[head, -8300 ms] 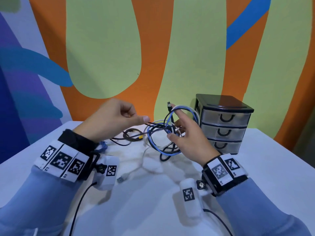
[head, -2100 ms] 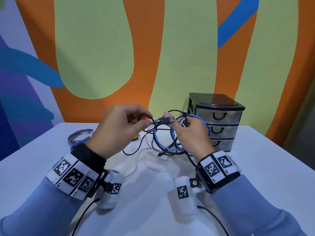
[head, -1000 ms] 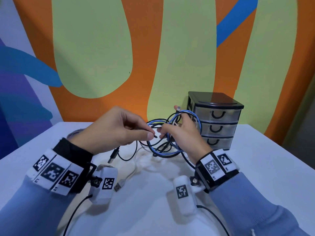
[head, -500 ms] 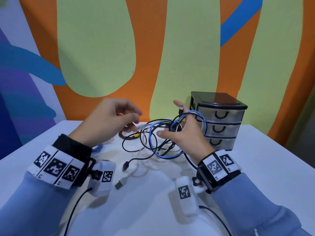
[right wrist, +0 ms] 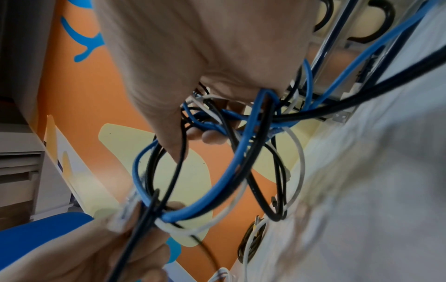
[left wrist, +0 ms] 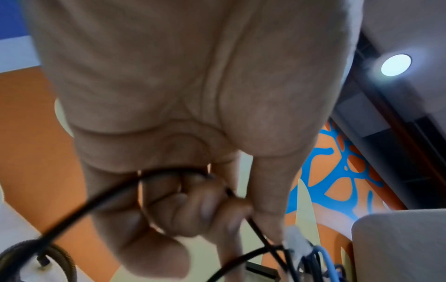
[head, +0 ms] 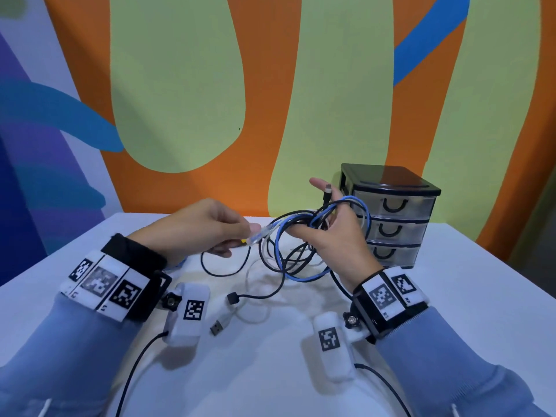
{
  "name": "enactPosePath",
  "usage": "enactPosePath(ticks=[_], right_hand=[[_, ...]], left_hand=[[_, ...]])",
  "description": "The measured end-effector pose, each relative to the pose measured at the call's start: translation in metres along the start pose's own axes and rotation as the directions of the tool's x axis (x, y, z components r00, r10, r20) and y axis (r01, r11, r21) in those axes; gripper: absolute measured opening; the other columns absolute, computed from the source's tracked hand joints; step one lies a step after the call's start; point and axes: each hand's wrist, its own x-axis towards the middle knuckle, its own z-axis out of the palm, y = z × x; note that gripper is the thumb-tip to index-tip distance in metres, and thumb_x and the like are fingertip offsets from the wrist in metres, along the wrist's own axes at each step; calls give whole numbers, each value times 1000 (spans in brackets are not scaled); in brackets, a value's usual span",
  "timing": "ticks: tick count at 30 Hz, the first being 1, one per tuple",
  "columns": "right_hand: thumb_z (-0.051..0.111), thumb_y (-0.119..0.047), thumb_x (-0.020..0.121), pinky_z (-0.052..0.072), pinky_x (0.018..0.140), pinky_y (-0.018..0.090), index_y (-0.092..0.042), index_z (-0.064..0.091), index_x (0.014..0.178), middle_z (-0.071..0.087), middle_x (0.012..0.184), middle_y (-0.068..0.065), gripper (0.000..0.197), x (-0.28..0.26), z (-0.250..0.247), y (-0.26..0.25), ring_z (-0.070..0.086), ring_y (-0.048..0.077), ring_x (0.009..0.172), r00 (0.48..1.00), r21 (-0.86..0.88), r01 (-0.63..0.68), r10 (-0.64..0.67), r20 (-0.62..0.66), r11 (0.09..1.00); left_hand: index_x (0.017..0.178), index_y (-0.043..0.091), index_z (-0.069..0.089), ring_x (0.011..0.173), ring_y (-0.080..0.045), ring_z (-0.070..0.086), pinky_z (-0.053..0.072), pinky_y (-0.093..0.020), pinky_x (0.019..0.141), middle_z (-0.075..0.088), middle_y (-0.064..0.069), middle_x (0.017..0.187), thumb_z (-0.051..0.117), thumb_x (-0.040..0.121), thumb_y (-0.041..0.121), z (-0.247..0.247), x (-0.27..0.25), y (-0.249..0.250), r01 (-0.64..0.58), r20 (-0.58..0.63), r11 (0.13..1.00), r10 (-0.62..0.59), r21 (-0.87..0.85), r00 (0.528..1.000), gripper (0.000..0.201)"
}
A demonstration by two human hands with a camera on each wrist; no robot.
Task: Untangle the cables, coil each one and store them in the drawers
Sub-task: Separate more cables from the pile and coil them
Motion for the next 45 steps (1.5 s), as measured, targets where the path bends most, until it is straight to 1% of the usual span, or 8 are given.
enactPosePath(ticks=[4, 10, 16, 26, 31, 38, 42, 45], right_hand=[[87, -12, 80, 45, 71, 26, -41, 55, 129, 61, 74, 1, 66, 1, -4, 4, 56, 11, 66, 997, -112, -69, 66, -32, 991], [73, -4, 80, 37, 58, 30, -37, 56, 118, 51, 82, 4, 53, 7, -11, 8, 44, 23, 64, 981, -181, -184, 168, -97, 966], [67, 2, 82, 35, 55, 30, -32, 49, 122, 44, 79, 7, 55, 7, -19, 9, 39, 19, 56, 973, -233, -214, 186, -135, 949], [55, 11, 71, 45, 76, 40, -40, 46, 150, 66, 88, 5, 94, 10, -16, 5, 63, 25, 95, 976, -46, -213, 210, -60, 976], [44, 21, 75, 43, 77, 37, -36, 59, 139, 76, 112, 7, 87, 7, -11, 2, 62, 25, 100, 988, 17, -154, 154, 27, 988], [45, 23, 77, 38, 59, 27, -36, 48, 153, 67, 124, 21, 96, -6, 5, -6, 53, 29, 84, 949, 35, -133, 117, 294, 991], [50, 12, 68, 42, 81, 42, -37, 44, 156, 67, 140, -3, 101, -7, 10, -4, 63, 24, 120, 911, 4, -115, 104, 399, 993], [53, 11, 70, 47, 78, 36, -34, 43, 157, 70, 119, 1, 99, -6, 8, -3, 65, 14, 98, 919, -10, -145, 138, 370, 989]], left_hand=[[85, 19, 83, 67, -23, 54, 50, -37, 69, 69, -10, 73, 77, 95, 39, -6, 0, 3, -51, -293, 992, 83, 114, 952, 23], [101, 16, 81, 78, -19, 60, 41, -29, 73, 64, 11, 75, 65, 103, 34, -17, 2, 2, -94, -851, 954, 297, 286, 434, 24], [91, 36, 69, 53, -16, 51, 54, -40, 50, 58, 17, 73, 53, 100, 45, -50, 0, -10, -430, -981, 899, 151, 85, 120, 20], [94, 20, 83, 58, -18, 54, 48, -24, 56, 63, -15, 67, 70, 95, 3, -21, -8, 9, -281, -339, 957, 289, 74, 895, 21], [109, 38, 81, 106, -5, 67, 57, -30, 94, 73, 7, 113, 74, 89, 10, -4, -9, 13, -248, -193, 943, 292, 224, 937, 35], [108, 24, 84, 112, -27, 74, 53, -53, 109, 82, 1, 106, 61, 98, 53, 31, -3, 21, -231, -129, 968, 218, -100, 968, 39], [97, 8, 81, 64, -4, 62, 48, -14, 66, 74, 7, 77, 71, 99, 30, 43, 3, 18, -295, -161, 939, 269, -174, 950, 24], [93, 2, 78, 58, -4, 50, 38, -13, 56, 66, 2, 69, 72, 100, 24, 44, 5, 14, -286, -199, 938, 248, -194, 948, 23]])
